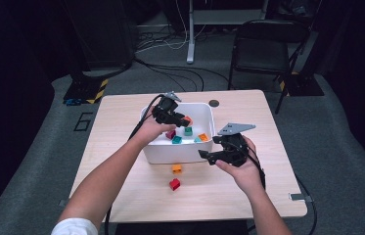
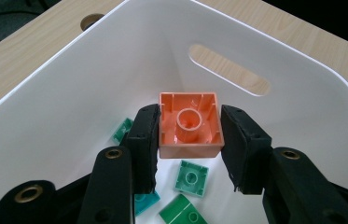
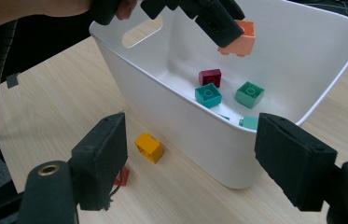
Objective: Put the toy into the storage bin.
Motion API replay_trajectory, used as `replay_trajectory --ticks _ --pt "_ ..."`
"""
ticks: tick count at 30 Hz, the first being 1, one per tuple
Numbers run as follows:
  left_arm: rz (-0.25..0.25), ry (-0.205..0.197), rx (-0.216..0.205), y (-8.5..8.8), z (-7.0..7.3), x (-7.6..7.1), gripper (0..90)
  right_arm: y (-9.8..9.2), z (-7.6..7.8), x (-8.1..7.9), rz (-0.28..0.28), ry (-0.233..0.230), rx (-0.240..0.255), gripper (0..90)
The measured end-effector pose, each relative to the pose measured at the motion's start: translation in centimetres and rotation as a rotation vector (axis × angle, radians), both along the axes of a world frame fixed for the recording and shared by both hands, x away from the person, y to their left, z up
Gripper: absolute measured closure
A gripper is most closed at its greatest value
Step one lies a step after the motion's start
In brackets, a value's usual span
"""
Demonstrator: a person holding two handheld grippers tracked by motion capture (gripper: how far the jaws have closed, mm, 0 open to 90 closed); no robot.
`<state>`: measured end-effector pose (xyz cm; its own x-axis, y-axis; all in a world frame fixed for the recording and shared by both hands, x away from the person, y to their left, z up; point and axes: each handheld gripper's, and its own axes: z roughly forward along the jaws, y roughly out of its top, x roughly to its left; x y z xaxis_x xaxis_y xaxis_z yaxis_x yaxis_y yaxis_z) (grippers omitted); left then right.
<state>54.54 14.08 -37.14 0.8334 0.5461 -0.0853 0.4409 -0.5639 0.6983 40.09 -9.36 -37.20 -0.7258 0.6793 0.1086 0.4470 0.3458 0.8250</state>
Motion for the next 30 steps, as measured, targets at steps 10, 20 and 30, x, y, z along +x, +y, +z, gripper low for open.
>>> replay_trajectory --ticks 10,20,30 --pt "0.001 0.027 0.033 -1.4 -1.1 1.4 58.3 0.0 0.0 0.0 0.002 -0.003 0.0 24.6" --pt "0.022 0.055 0.081 -1.6 -2.2 2.0 56.4 -0.3 0.2 0.0 -0.003 -0.005 0.01 24.7" --pt "0.01 0.012 0.032 -0.5 -0.3 1.0 54.4 -0.2 0.1 0.0 -0.001 -0.002 0.005 24.7"
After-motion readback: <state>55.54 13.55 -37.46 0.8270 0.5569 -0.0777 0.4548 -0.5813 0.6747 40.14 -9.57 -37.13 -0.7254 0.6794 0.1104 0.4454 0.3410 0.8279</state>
